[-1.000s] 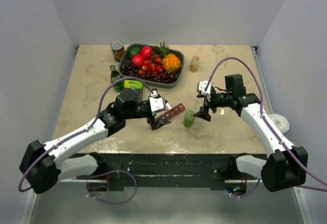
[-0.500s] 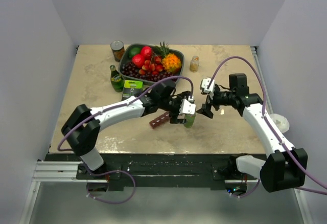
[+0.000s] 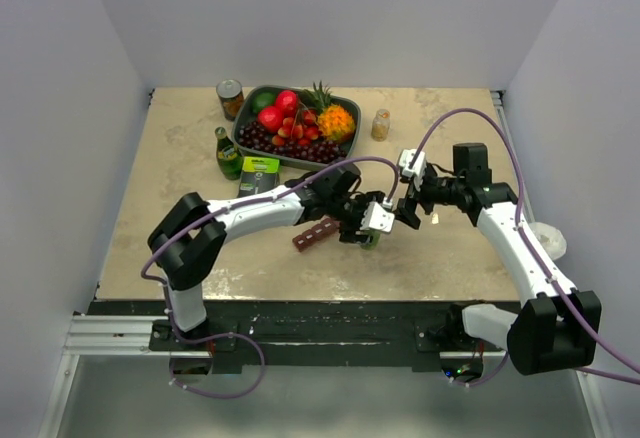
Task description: Sort the pills into containers
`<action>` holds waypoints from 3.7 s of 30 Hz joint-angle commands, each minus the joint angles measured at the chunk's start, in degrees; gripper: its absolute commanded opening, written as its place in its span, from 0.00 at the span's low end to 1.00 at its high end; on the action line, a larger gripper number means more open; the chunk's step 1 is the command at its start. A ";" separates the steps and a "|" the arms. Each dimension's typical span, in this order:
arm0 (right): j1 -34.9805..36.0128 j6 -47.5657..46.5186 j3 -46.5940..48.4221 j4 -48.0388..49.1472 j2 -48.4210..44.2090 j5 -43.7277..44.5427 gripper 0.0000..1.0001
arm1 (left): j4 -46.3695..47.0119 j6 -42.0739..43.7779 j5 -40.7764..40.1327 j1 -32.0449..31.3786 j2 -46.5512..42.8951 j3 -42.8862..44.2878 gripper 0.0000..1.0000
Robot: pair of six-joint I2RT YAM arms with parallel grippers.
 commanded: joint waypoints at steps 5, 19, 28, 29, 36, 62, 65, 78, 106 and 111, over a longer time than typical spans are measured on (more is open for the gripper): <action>-0.68 0.91 2.07 1.74 -0.14 -0.53 0.99 | 1.26 -0.98 1.93 -0.33 1.44 2.48 0.52; -0.24 -15.24 6.01 -15.35 3.72 -17.11 0.99 | 22.52 -43.24 -7.99 2.66 -22.45 -17.63 0.00; 15.66 -6.95 11.65 -11.17 10.24 -19.53 0.99 | 29.29 -51.17 -16.95 2.66 -36.17 -29.77 0.00; 17.24 -1.00 11.12 -7.96 9.19 -18.22 0.99 | 29.65 -51.69 -17.75 2.66 -36.78 -29.95 0.00; 20.77 10.47 9.37 2.50 11.90 -20.66 0.96 | 34.22 -56.60 -26.97 2.57 -41.62 -31.79 0.00; 21.56 7.72 14.62 -3.43 14.27 -14.43 0.02 | 37.32 -52.10 -9.34 10.47 -47.59 -33.74 0.57; 21.47 0.15 16.21 -9.68 14.36 -12.14 0.01 | 25.37 -39.53 -3.97 10.83 -50.49 -31.28 0.77; 23.76 -9.99 18.50 -18.83 14.80 -10.03 0.01 | 16.30 -16.54 7.99 10.83 -42.77 -24.06 0.81; 23.14 6.33 12.53 -4.60 11.29 -2.92 0.00 | 26.59 -72.95 -11.47 10.83 -41.52 -32.58 0.00; 22.18 10.83 11.82 -0.11 11.64 0.07 0.00 | 3.12 -103.87 -25.58 6.64 -39.79 -25.13 0.00</action>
